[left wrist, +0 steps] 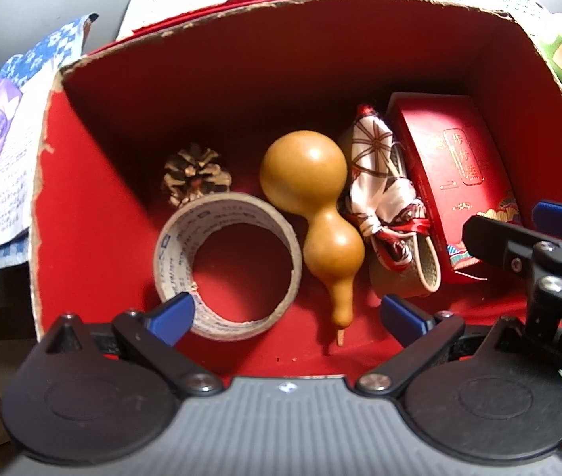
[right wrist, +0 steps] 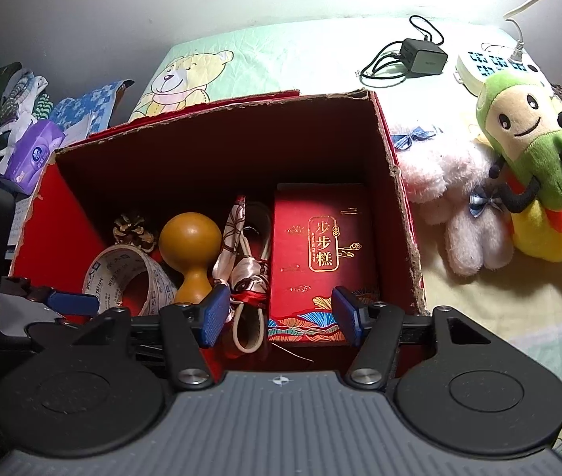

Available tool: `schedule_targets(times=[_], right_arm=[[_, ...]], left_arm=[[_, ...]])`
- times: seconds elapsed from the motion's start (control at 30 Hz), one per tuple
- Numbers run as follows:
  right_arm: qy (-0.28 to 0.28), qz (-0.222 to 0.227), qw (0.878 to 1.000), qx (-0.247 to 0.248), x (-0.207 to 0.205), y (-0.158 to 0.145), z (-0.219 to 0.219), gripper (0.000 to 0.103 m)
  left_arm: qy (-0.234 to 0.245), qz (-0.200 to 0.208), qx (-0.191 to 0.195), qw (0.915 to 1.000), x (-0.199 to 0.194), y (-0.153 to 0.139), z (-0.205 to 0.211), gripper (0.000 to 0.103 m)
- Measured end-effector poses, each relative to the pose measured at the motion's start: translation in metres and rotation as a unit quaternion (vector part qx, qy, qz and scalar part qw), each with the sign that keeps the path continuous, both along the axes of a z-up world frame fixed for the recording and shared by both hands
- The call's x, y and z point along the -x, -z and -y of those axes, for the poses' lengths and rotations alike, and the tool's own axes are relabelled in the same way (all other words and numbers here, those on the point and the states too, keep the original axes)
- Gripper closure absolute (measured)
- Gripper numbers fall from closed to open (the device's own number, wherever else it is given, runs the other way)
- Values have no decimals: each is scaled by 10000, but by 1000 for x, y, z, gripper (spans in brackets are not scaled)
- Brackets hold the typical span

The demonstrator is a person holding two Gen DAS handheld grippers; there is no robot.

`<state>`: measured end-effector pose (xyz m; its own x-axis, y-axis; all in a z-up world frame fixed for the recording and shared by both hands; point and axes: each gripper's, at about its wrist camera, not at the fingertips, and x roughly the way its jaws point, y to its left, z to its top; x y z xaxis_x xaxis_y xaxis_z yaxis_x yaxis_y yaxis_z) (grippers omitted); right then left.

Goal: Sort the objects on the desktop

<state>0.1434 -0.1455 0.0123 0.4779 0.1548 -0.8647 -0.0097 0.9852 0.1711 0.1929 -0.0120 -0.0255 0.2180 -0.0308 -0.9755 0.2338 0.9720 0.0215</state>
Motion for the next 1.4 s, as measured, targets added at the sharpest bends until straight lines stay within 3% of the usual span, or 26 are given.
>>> schedule_targets(times=[0.77,0.93,1.1,1.17,1.4], right_arm=[[234,-62,9997,-74,1,2,-7,44],[250,-44,9997,-20,0,3,-5,52],[286,-85,9995,49,-1,6,0,69],[279,-101,9996,13,-1,6,2,70],[270,-123,9995,77,-3,9,-1,70]], left_arm=[[-67,95,-123,9999,9,-5,-3,2],[-69,98,-100,9999,11,-7,-4,2],[-50,93,-110,9999,7,-7,-10,2],[-56,101,-107,9999,6,-8,-22,2],[-63,158,-158,9997,-1,0,-3,2]])
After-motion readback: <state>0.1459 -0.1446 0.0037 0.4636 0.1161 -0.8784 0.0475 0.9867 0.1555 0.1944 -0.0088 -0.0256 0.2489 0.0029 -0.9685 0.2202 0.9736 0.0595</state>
